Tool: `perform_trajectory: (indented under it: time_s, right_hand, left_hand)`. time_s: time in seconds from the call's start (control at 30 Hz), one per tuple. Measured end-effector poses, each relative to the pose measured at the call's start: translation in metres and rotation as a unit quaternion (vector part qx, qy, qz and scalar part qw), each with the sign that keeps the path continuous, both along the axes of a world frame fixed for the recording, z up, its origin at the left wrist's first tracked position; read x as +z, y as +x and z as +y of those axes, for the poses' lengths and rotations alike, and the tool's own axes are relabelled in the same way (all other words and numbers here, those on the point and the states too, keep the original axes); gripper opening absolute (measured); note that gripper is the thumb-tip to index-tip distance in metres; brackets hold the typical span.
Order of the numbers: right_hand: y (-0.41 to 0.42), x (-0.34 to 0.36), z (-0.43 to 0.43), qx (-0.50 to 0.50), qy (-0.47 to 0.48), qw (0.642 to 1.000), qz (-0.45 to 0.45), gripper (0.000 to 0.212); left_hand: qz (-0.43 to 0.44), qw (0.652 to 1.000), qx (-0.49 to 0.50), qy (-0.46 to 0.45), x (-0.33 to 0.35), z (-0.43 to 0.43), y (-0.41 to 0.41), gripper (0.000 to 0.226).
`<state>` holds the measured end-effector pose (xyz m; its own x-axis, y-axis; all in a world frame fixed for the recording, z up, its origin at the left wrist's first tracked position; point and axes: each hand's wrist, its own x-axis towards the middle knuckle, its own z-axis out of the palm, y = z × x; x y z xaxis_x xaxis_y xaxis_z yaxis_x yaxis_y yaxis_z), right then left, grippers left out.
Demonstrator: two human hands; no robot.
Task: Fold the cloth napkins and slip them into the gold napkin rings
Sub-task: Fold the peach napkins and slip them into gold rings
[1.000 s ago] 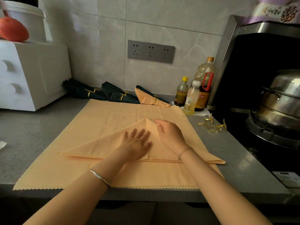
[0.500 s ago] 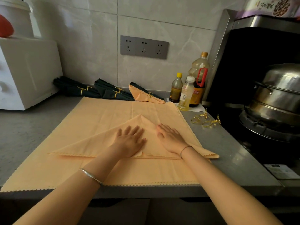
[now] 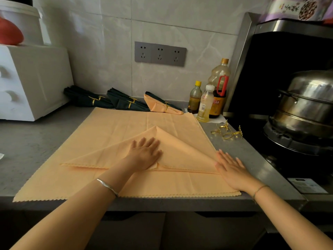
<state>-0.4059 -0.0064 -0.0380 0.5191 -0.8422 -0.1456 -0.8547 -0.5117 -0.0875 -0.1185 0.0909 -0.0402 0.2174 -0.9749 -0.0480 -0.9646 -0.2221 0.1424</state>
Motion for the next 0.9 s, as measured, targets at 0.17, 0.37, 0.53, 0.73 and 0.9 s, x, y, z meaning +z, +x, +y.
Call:
perform_trajectory:
  time_s: [0.17,0.37,0.53,0.73,0.9]
  right_hand:
    - [0.013,0.004,0.017,0.061,-0.047,0.995,-0.060,0.055]
    - [0.033,0.010,0.046,0.197,0.018,0.974,-0.110,0.051]
    - [0.042,0.014,0.055,0.230,-0.033,0.970,-0.071,0.056]
    - [0.051,0.019,0.052,0.245,-0.067,0.965,-0.064,0.046]
    - [0.031,0.031,0.032,0.220,-0.074,0.971,-0.053,0.044]
  left_hand:
    - [0.041,0.997,-0.014,-0.058,0.001,0.011,-0.005,0.051]
    - [0.065,0.994,-0.065,-0.051,0.003,0.056,-0.019,0.056]
    - [0.071,0.988,-0.128,-0.053,0.011,0.099,-0.031,0.079]
    - [0.043,0.987,-0.138,-0.065,0.008,0.105,-0.034,0.067]
    - [0.026,0.985,-0.149,-0.081,0.006,0.105,-0.032,0.073]
